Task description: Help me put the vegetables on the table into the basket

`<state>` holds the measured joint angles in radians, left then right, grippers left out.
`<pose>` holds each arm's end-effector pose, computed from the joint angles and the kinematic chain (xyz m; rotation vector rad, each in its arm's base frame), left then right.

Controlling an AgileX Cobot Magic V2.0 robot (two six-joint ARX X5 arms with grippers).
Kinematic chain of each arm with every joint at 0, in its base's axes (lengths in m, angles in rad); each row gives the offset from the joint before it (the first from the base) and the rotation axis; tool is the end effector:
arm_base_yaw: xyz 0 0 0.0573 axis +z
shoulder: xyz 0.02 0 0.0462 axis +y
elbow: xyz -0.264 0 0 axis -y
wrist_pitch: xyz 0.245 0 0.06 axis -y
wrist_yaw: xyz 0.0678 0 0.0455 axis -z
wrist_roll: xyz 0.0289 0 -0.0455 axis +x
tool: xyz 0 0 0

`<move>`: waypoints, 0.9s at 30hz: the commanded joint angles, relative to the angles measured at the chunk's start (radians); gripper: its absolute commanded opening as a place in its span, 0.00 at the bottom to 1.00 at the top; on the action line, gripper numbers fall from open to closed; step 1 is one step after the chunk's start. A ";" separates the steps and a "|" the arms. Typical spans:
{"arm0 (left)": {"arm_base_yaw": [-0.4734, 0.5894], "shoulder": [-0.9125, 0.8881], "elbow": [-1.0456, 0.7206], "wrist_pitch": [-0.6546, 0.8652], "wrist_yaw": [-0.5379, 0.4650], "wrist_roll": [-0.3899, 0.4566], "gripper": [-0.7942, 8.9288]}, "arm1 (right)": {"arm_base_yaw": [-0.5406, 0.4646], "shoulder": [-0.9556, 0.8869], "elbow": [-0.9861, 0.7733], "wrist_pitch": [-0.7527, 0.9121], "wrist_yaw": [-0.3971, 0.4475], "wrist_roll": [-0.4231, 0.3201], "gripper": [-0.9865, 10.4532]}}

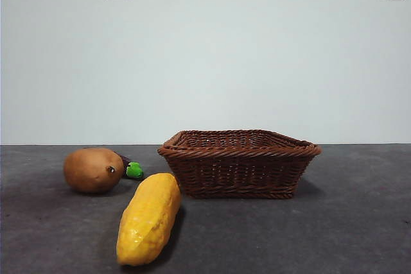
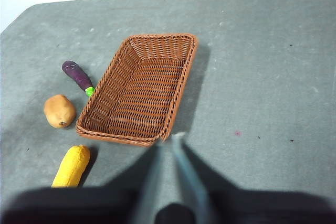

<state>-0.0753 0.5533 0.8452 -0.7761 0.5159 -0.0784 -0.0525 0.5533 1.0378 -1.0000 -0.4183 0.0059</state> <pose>0.0937 -0.0214 0.3269 -0.1820 0.5022 -0.5608 0.0667 0.0082 0.3630 0.1266 0.5051 0.3562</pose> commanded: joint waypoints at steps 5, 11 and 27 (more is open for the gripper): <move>-0.004 0.017 0.005 0.003 0.009 0.011 0.73 | 0.001 0.022 0.003 -0.005 -0.030 -0.008 0.62; -0.005 0.073 0.068 -0.046 0.008 0.013 0.77 | 0.001 0.095 0.003 -0.012 -0.076 -0.008 0.62; -0.024 0.157 0.108 -0.056 0.019 0.014 0.77 | 0.219 0.990 0.301 0.260 -0.030 0.024 0.61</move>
<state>-0.0959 0.7147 0.9508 -0.8345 0.5320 -0.0738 0.1661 1.5379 1.3384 -0.7460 -0.4461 0.0296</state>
